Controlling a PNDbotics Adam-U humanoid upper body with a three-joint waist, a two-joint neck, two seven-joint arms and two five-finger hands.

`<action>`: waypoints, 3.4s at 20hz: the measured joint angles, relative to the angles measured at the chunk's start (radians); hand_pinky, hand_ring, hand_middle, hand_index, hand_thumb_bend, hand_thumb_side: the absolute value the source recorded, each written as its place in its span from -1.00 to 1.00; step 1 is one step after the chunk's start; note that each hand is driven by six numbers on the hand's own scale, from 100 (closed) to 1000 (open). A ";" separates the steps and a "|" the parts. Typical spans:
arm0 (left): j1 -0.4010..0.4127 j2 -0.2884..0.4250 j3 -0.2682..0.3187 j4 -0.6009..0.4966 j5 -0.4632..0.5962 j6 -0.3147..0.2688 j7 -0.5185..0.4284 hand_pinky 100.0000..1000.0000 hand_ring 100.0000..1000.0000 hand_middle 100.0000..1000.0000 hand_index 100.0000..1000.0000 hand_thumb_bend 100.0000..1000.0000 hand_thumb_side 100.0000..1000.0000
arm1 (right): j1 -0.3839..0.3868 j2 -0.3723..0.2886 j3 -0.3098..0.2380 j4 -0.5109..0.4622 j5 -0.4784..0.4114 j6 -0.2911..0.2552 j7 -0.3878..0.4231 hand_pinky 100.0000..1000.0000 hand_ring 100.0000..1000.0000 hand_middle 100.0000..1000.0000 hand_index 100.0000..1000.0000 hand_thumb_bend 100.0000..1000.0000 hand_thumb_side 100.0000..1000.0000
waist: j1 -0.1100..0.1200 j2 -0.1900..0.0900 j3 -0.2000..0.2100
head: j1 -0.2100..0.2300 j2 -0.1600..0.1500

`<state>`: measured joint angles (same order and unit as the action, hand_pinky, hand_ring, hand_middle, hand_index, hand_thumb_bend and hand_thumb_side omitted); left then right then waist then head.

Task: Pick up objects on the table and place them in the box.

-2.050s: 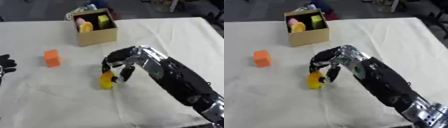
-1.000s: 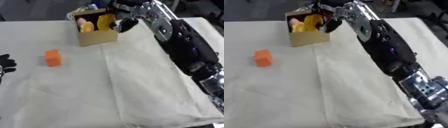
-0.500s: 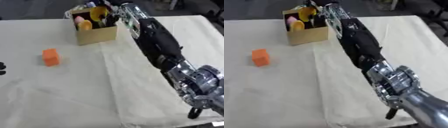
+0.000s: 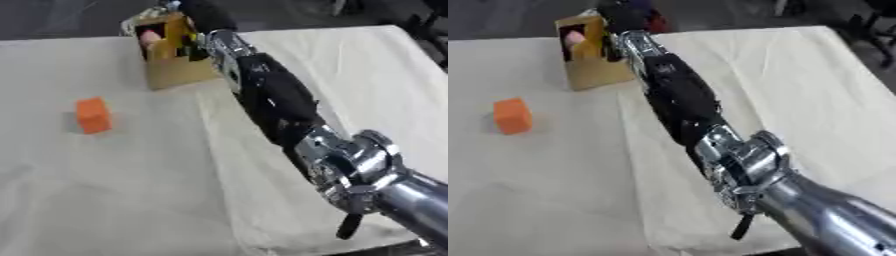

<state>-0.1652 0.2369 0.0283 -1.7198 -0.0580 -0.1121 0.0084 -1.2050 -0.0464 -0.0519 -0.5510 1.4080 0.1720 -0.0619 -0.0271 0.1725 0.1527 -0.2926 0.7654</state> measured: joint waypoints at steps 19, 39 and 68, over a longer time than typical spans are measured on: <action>0.015 0.054 0.032 0.006 -0.022 0.007 0.033 0.31 0.33 0.17 0.52 -1.00 0.54 | 0.172 -0.188 0.164 -0.462 -0.501 -0.154 0.074 0.23 0.29 0.48 0.92 -1.00 -0.98 | 0.002 -0.013 -0.138 | 0.110 0.000; -0.306 0.475 -0.130 0.206 -0.349 -0.045 -0.273 0.54 0.51 0.50 0.75 -0.39 -0.21 | 0.774 -0.395 0.068 -1.123 -1.155 -0.217 0.069 0.12 0.17 0.39 0.87 -1.00 -0.14 | 0.013 -0.039 -0.258 | 0.303 0.000; -0.662 0.290 -0.222 0.835 -0.903 -0.180 -0.569 0.56 0.46 0.50 0.76 0.03 -0.45 | 0.844 -0.319 0.034 -1.145 -1.163 -0.209 0.027 0.11 0.14 0.34 0.85 -1.00 -0.13 | 0.019 -0.049 -0.301 | 0.255 0.000</action>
<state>-0.8271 0.5268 -0.1934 -0.8852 -0.9612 -0.2921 -0.5609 -0.3613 -0.3652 -0.0180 -1.6957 0.2451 -0.0373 -0.0345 -0.0077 0.1234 -0.1487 -0.0373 0.7655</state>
